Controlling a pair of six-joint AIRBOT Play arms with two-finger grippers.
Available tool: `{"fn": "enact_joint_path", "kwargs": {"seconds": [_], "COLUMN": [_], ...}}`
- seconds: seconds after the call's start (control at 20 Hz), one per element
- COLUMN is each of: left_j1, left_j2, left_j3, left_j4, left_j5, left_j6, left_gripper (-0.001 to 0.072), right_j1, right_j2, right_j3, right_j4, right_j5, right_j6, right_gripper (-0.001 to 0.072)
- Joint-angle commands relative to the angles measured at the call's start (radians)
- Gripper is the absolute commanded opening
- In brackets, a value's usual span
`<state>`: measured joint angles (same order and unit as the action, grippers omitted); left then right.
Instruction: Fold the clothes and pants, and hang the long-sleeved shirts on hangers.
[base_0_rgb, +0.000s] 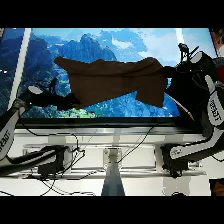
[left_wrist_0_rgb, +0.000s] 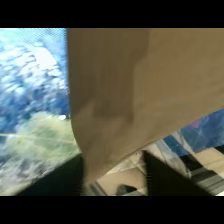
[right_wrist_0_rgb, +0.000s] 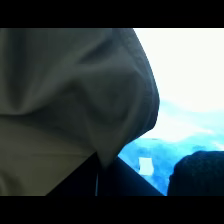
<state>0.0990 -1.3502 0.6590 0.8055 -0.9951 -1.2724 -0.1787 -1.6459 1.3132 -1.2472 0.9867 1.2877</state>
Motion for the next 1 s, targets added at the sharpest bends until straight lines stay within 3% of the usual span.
{"fn": "enact_joint_path", "kwargs": {"seconds": [0.0,0.05,0.1,0.45,0.6,0.75,0.95], "left_j1": [-0.02,-0.02,-0.018,0.082,0.169,0.253,0.356], "left_j2": [-0.051,-0.051,-0.049,0.077,0.193,0.357,0.597], "left_j3": [0.002,0.005,0.017,0.473,0.702,0.8,0.801], "left_j4": [-0.021,-0.023,-0.026,-0.03,-0.029,-0.029,-0.029], "left_j5": [0.0,0.0,-0.003,-0.034,-0.012,0.111,0.327], "left_j6": [0.015,0.045,0.066,0.098,0.098,0.098,0.098], "left_gripper": [0.0138,0.0033,0.0014,0.0014,0.0014,0.0014,0.0014], "right_j1": [0.001,0.001,0.001,0.001,0.003,0.005,0.005], "right_j2": [0.031,0.046,0.066,0.33,0.52,0.71,0.883], "right_j3": [0.001,0.001,0.001,0.001,0.005,0.078,0.286], "right_j4": [-0.013,-0.013,-0.013,0.01,0.123,0.298,0.339], "right_j5": [0.0,-0.001,0.001,0.043,0.042,0.039,0.019], "right_j6": [-0.003,-0.018,-0.029,-0.034,-0.071,-0.126,-0.13], "right_gripper": [0.0021,0.0021,0.0021,0.0021,0.0021,0.0021,0.0021]}}
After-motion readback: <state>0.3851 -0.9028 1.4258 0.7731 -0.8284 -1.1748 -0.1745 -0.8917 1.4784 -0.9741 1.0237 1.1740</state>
